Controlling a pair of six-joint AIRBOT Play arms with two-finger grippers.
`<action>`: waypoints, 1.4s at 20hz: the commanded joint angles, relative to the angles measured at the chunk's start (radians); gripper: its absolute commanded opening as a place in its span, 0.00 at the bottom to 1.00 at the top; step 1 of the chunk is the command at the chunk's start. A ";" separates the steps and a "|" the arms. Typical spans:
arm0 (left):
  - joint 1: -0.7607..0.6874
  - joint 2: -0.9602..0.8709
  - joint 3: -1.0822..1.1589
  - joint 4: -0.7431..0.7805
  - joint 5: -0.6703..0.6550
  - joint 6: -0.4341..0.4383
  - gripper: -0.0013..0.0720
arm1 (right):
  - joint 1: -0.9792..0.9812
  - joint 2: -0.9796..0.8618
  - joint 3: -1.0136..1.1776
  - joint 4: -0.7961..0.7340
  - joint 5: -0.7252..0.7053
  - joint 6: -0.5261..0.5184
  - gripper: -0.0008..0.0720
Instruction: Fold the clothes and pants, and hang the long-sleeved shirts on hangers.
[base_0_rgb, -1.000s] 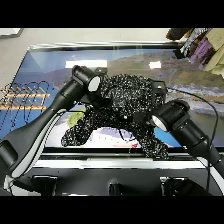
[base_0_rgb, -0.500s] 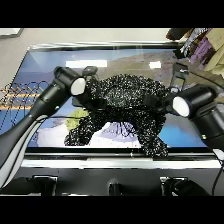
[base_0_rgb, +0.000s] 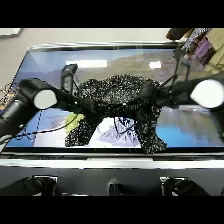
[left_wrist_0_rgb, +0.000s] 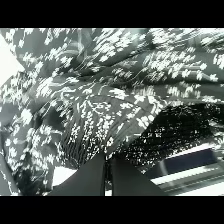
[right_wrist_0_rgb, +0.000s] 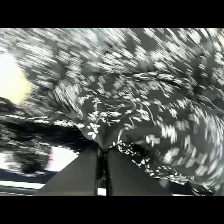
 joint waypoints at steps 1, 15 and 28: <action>0.003 0.039 0.064 -0.008 0.026 0.000 0.04 | -0.001 -0.014 0.199 0.036 0.063 -0.016 0.04; 0.006 0.043 -0.204 -0.132 0.146 -0.044 0.04 | 0.000 -0.005 -0.075 -0.078 0.143 -0.015 0.04; 0.031 -0.035 -0.249 -0.217 0.234 -0.044 0.69 | 0.187 -0.003 -0.363 -0.235 -0.114 0.280 0.04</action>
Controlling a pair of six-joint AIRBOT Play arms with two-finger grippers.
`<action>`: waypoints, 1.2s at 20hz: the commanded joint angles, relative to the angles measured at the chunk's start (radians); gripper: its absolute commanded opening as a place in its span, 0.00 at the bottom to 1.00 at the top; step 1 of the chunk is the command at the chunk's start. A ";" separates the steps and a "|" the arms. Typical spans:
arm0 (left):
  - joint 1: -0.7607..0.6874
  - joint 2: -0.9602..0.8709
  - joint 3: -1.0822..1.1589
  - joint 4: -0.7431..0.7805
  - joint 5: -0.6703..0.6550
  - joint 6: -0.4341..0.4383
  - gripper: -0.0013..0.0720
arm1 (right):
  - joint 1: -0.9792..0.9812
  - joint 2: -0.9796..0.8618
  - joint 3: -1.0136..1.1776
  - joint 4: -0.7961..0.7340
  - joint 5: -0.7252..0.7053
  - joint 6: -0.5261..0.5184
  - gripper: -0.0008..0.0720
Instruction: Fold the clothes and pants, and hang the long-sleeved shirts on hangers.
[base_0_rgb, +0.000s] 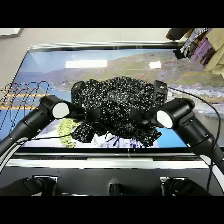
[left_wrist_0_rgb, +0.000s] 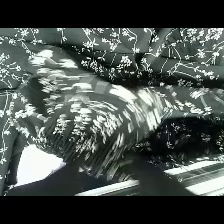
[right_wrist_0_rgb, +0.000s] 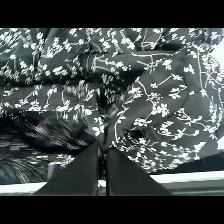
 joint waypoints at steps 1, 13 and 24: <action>0.045 -0.002 -0.002 -0.066 -0.005 0.010 0.74 | 0.023 0.001 -0.011 -0.049 -0.006 0.054 0.04; 1.027 0.228 -0.005 0.034 -0.346 0.734 0.76 | 0.023 0.001 -0.011 -0.003 -0.016 0.023 0.04; 1.164 0.210 -0.344 0.100 -0.067 1.022 0.94 | 0.023 0.000 -0.011 -0.005 0.009 0.001 0.04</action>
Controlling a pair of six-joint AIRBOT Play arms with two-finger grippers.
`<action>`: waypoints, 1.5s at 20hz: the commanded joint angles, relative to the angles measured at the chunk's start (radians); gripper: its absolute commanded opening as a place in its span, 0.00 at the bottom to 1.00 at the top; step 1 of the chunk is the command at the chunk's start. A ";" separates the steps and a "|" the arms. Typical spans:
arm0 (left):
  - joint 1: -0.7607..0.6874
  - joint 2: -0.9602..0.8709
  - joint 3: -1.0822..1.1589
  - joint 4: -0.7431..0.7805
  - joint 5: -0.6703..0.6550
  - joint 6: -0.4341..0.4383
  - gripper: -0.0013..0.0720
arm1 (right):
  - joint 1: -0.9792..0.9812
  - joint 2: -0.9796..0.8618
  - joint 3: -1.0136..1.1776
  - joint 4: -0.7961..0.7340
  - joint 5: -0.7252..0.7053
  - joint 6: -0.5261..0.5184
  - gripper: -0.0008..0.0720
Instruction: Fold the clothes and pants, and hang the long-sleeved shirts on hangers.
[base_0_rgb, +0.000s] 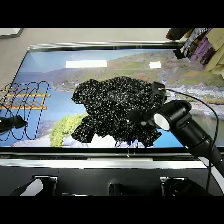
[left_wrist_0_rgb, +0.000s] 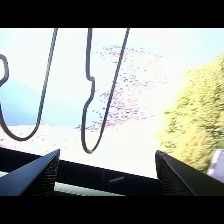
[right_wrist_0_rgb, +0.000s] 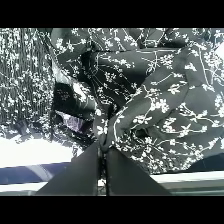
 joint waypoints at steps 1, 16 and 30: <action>0.019 0.000 -0.130 0.009 0.126 0.127 0.93 | 0.001 0.001 0.000 -0.001 0.019 -0.010 0.04; 0.018 -0.131 -0.265 0.003 0.313 0.130 0.82 | 0.001 0.000 0.000 -0.004 0.027 -0.009 0.04; 0.018 -0.192 -0.265 0.002 0.349 0.130 0.80 | 0.001 0.000 0.000 -0.004 0.035 -0.004 0.04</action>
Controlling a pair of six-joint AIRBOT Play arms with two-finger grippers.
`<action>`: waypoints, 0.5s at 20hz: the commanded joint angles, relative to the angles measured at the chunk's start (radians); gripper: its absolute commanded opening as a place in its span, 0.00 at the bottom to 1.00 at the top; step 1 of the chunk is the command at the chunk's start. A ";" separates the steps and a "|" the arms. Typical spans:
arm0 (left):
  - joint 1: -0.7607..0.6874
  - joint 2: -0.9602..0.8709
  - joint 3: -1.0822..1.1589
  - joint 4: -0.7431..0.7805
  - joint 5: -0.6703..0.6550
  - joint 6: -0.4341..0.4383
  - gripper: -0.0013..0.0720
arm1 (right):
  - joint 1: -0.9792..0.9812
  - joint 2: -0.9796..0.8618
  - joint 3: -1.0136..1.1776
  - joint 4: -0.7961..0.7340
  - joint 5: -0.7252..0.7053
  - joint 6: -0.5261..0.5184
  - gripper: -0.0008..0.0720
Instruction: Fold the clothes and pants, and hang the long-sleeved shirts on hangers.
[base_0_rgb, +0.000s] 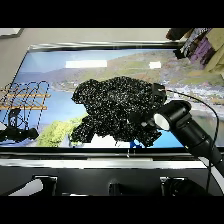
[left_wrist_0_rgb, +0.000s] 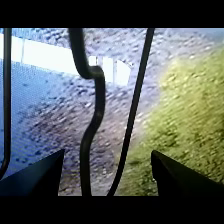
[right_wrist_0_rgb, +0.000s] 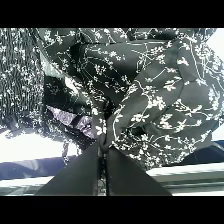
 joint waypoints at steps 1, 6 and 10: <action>0.000 -0.008 -0.002 0.000 0.021 0.000 0.68 | 0.001 0.000 0.000 0.000 0.002 0.002 0.04; -0.035 -0.018 -0.002 -0.001 0.019 0.052 0.29 | 0.001 0.000 0.000 0.000 0.002 0.005 0.04; -0.062 -0.016 -0.001 -0.001 0.021 0.052 0.04 | 0.001 0.000 0.000 0.000 0.007 0.017 0.05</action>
